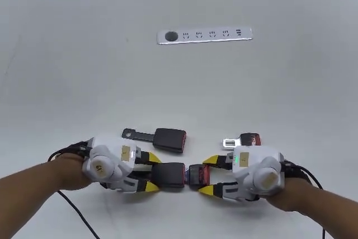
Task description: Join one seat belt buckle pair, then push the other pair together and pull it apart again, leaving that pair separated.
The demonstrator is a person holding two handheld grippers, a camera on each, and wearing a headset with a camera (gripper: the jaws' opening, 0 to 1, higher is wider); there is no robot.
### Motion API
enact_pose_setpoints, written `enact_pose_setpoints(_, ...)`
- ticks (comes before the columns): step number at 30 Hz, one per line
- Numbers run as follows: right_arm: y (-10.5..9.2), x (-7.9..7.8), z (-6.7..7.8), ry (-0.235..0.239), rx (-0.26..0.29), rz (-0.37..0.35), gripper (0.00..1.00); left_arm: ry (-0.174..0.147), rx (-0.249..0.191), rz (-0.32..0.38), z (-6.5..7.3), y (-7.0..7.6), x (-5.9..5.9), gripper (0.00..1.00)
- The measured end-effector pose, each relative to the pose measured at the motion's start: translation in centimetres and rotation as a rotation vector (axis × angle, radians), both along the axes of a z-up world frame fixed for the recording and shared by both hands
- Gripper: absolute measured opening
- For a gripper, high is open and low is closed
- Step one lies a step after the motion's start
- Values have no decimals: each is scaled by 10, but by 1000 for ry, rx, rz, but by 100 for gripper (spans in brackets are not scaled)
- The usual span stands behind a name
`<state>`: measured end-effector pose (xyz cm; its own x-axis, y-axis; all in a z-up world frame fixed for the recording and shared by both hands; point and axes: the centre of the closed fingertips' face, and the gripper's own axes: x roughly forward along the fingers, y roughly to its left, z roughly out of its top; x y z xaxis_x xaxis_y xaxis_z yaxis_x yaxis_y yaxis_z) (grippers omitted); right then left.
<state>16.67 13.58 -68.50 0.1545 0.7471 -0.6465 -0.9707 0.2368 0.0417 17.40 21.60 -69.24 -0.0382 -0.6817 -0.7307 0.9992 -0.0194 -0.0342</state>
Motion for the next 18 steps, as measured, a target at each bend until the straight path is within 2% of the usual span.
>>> enact_pose_setpoints(5, 1, 0, 0, 2, -11, -5, 32, -12, 26, -3, 1, -3, -1, 32)
enact_pose_setpoints(9, 1, 0, -1, 2, -19, -19, 33, -2, 23, 28, 2, -2, -2, 32)
enact_pose_setpoints(15, 1, -1, -2, -1, -39, -18, 34, -13, 56, 12, 4, -5, -2, 33)
enact_pose_setpoints(18, 1, -3, 2, -13, -38, -24, 36, -31, 70, 50, 4, -4, 2, 42)
